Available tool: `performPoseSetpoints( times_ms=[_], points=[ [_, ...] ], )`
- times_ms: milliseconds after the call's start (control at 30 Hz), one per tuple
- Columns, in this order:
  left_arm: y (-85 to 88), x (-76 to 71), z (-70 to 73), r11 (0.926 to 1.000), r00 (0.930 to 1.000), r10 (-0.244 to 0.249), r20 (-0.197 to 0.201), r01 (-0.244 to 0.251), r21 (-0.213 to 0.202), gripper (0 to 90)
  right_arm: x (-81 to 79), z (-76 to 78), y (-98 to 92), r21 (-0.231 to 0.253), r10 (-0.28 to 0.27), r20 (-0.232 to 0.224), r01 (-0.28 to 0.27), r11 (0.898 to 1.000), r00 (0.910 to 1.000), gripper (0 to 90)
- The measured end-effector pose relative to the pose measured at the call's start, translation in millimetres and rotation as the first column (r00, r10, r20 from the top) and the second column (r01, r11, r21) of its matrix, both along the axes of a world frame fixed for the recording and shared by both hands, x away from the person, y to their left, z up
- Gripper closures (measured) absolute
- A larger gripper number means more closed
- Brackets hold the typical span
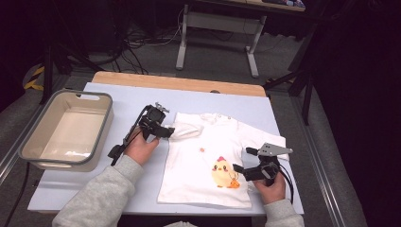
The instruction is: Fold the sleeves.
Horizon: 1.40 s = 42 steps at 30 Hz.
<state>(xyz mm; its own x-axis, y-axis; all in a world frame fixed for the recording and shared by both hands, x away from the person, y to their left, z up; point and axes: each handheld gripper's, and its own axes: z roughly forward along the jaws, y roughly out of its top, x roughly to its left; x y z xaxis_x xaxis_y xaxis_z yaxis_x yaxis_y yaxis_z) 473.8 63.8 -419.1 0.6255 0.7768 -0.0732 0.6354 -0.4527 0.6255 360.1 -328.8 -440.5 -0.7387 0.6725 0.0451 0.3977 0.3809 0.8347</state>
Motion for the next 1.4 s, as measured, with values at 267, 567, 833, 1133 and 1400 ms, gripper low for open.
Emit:
performPoseSetpoints(
  times_ms=[267, 567, 833, 1133, 1400],
  points=[
    [0.9, 5.5, -9.6, 0.9985, 0.9984, 0.024, -0.052, -0.021, 0.05, 50.0, -0.1, 0.0, 0.3, -0.002, 0.003, 0.002, -0.003, 1.0, 1.0, 7.9],
    [0.2, 10.6, -18.4, 0.9993, 0.9914, -0.011, -0.13, 0.016, 0.034, 63.0, 0.0, -0.2, 0.4, -0.002, 0.005, -0.001, -0.005, 1.0, 1.0, 7.9],
    [-2.3, 10.3, -20.3, 0.9995, 0.9861, -0.032, -0.163, 0.031, -0.009, 83.0, 0.1, -0.3, 0.6, -0.004, 0.005, -0.002, -0.005, 1.0, 1.0, 7.9],
    [-4.6, 1.4, -4.8, 0.9996, 0.9973, -0.024, -0.07, 0.025, 0.012, 86.6, 0.1, 0.0, 0.0, 0.001, 0.001, -0.001, -0.001, 1.0, 1.0, 7.7],
    [-6.2, -15.4, 25.6, 0.9946, 0.9967, -0.036, 0.072, 0.043, -0.094, 86.8, 0.0, 0.1, 0.1, 0.0, 0.0, 0.0, 0.0, 1.0, 1.0, 7.6]
  ],
)
